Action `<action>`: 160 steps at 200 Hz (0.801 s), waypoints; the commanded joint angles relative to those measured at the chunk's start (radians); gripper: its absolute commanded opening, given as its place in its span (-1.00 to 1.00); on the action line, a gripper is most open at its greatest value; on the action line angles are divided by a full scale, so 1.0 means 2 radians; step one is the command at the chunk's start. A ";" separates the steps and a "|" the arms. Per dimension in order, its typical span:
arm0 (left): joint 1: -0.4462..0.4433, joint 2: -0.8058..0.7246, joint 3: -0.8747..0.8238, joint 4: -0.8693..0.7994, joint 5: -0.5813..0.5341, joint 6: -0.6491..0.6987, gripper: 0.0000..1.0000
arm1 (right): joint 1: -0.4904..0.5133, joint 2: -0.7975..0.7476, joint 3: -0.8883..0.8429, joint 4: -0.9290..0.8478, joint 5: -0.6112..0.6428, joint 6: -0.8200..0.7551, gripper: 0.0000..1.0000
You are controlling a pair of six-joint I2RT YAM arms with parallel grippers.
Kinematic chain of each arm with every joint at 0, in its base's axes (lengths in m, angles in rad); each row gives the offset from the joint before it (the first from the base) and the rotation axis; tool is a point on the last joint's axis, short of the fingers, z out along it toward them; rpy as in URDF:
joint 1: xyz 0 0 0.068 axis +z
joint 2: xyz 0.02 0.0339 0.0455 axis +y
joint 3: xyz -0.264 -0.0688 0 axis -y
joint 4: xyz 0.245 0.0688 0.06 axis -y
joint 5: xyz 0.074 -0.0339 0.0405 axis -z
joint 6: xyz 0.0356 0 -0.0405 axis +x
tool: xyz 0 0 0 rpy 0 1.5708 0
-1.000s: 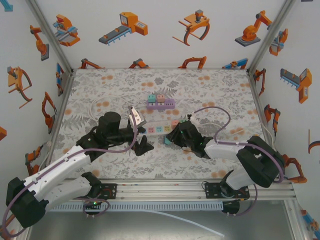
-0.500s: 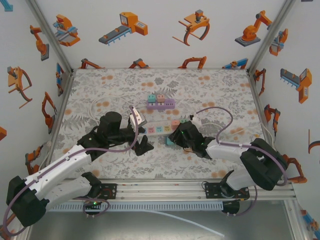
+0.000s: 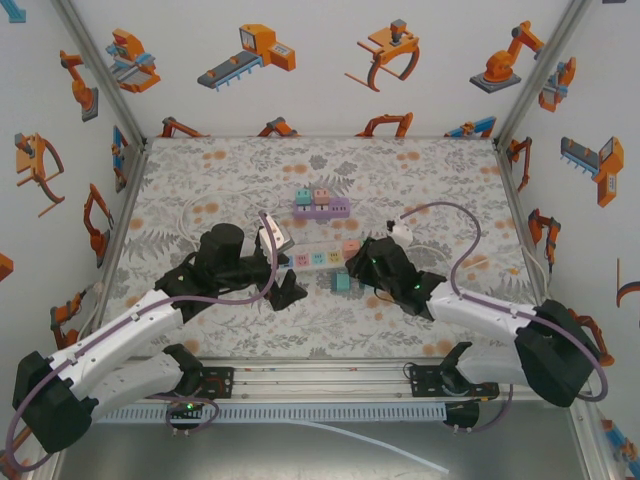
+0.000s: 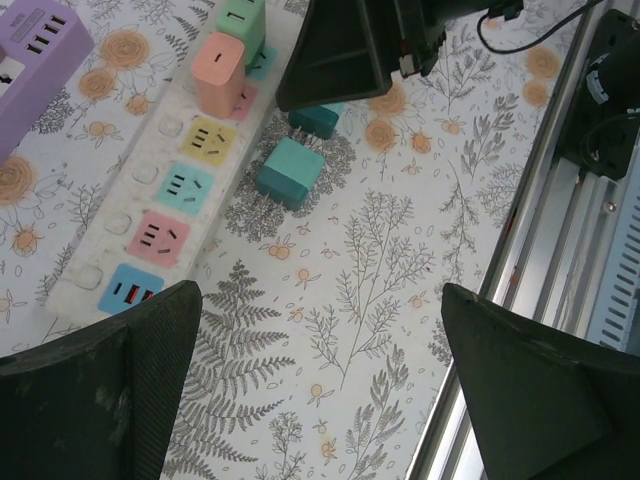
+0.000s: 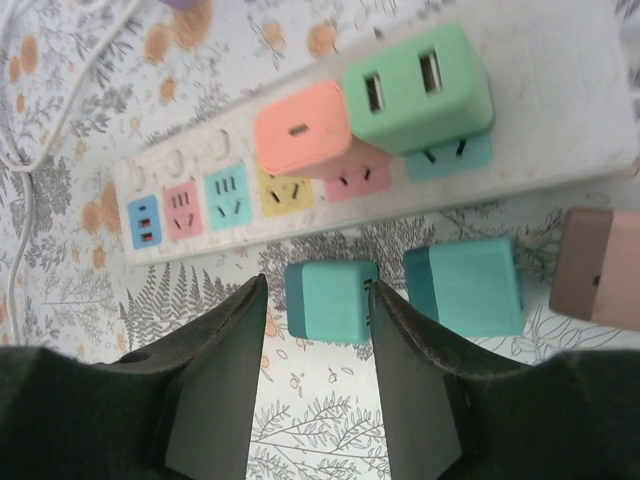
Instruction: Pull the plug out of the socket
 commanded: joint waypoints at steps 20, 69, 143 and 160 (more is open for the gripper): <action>-0.003 -0.010 0.005 -0.003 -0.013 -0.002 0.94 | 0.001 -0.041 0.018 0.023 0.043 -0.188 -0.10; -0.004 -0.036 -0.008 -0.001 -0.042 -0.002 0.94 | -0.039 -0.045 0.044 0.044 -0.019 -0.335 0.07; -0.004 -0.042 -0.015 -0.007 -0.093 -0.001 0.94 | -0.152 0.053 0.183 -0.065 -0.306 -0.487 0.21; -0.004 -0.043 -0.016 -0.007 -0.119 -0.005 0.94 | -0.159 0.091 0.238 -0.135 -0.356 -0.538 0.22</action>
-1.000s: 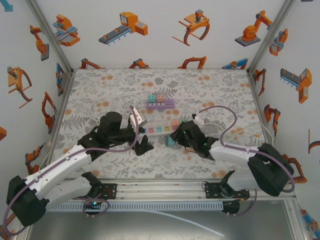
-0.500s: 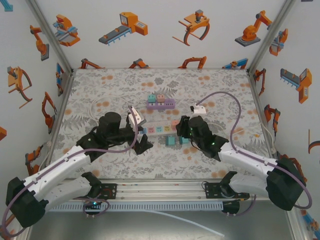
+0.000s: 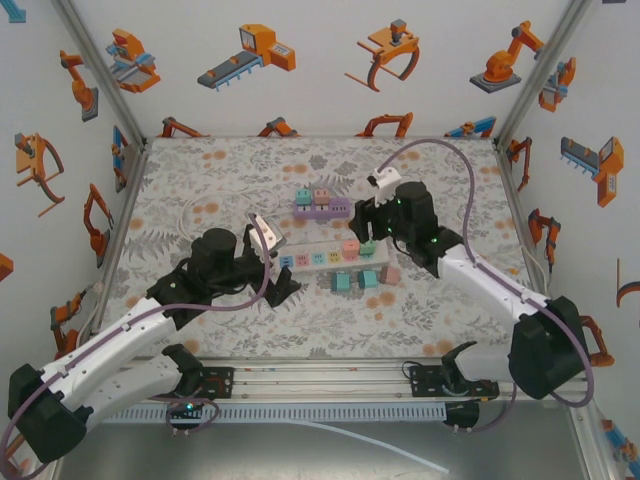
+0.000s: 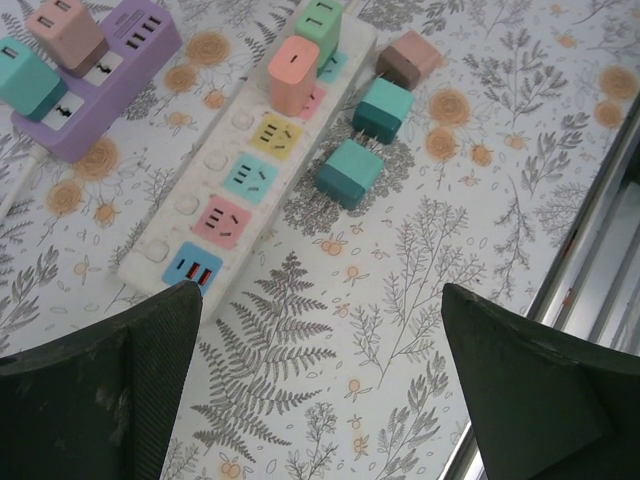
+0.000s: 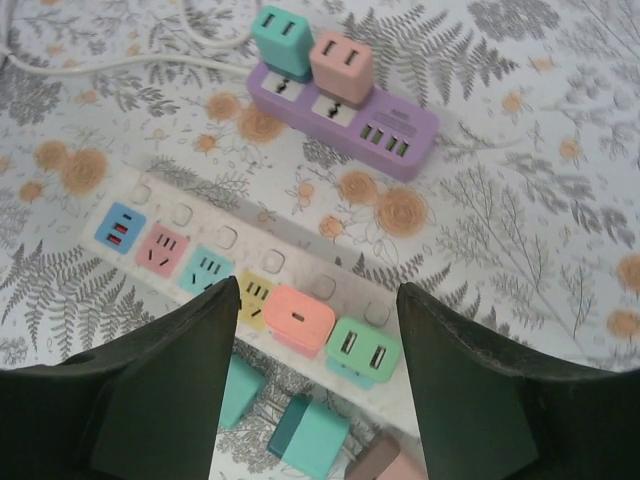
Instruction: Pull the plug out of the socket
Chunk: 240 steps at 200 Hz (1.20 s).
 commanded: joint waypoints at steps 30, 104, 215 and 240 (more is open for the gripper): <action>-0.001 -0.006 -0.008 -0.002 -0.120 -0.039 0.94 | -0.013 0.106 0.151 -0.223 -0.111 -0.182 0.24; 0.001 0.011 -0.010 -0.006 -0.187 -0.069 0.94 | 0.013 0.186 0.227 -0.343 -0.082 -0.312 0.42; 0.013 0.058 -0.006 0.001 -0.218 -0.137 0.94 | 0.046 0.258 0.269 -0.381 -0.057 -0.410 0.25; 0.025 0.088 0.001 0.008 -0.202 -0.162 0.94 | 0.052 0.264 0.266 -0.383 -0.054 -0.432 0.20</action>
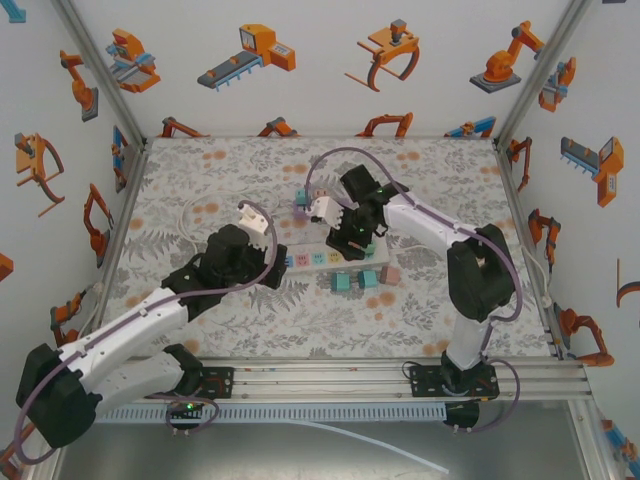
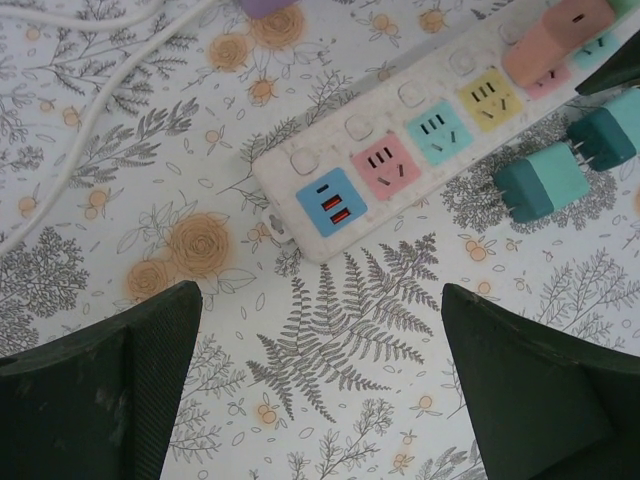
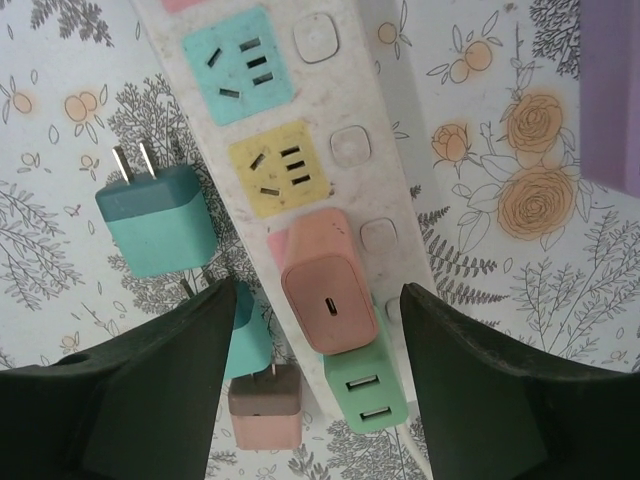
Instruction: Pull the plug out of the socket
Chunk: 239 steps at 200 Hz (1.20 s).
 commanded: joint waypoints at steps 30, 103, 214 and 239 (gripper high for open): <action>0.034 0.068 0.015 0.043 0.041 -0.061 0.94 | 0.009 0.019 0.018 -0.017 -0.002 -0.047 0.13; 0.060 0.185 0.048 0.074 0.028 -0.110 0.98 | 0.010 0.028 0.015 -0.027 -0.037 -0.107 -0.13; 0.060 0.253 0.055 0.046 0.005 -0.121 0.51 | 0.010 0.017 0.013 -0.014 -0.034 -0.127 -0.44; 0.058 0.257 0.050 0.039 0.014 -0.120 0.40 | 0.010 0.007 0.009 -0.010 -0.040 -0.135 -0.45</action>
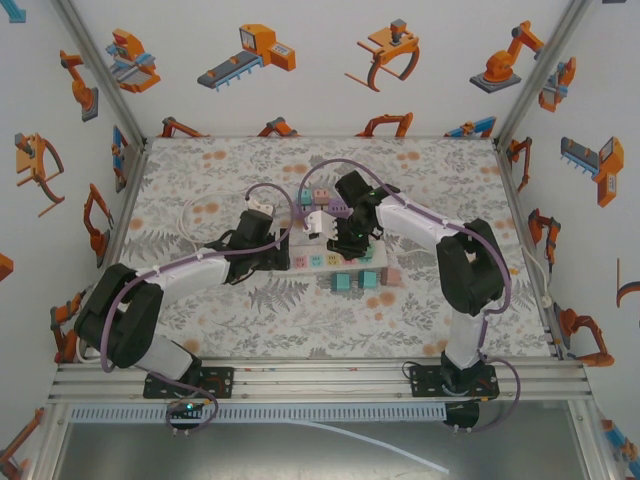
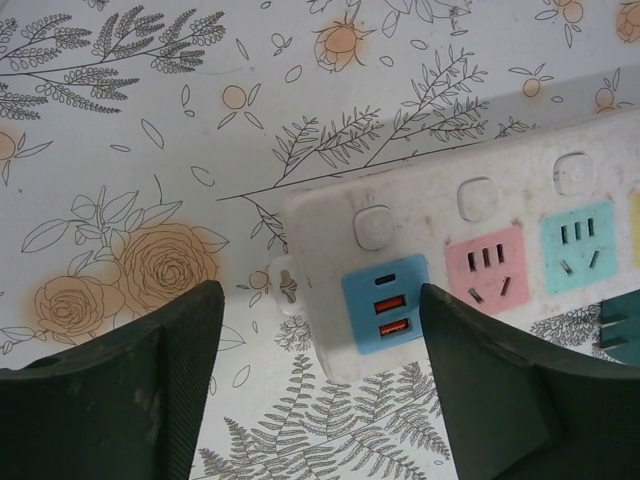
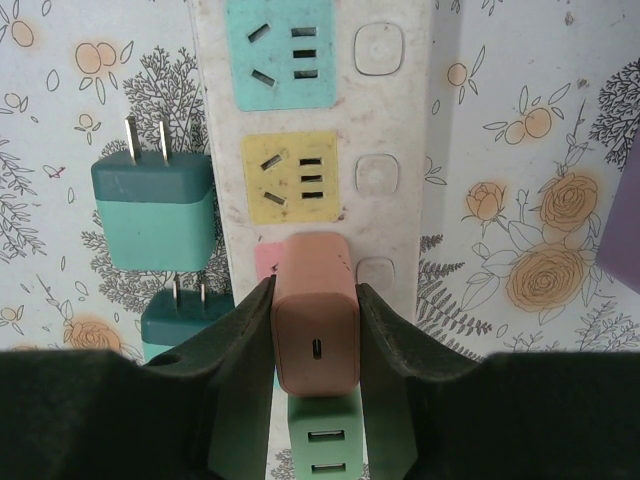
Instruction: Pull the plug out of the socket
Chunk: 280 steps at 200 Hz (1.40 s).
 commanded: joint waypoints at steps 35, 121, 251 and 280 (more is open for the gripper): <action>-0.006 0.011 -0.018 -0.035 -0.004 0.000 0.38 | 0.003 -0.027 0.008 0.003 -0.014 -0.019 -0.51; -0.027 0.032 -0.008 -0.062 -0.040 0.015 0.42 | 0.003 -0.033 0.014 0.005 -0.008 -0.025 -0.53; -0.046 0.091 0.009 -0.067 -0.031 0.024 0.42 | 0.012 -0.041 0.006 0.042 -0.022 -0.007 -0.53; -0.046 0.093 0.010 -0.067 -0.031 0.022 0.42 | 0.012 -0.042 0.004 0.042 -0.015 -0.007 -0.54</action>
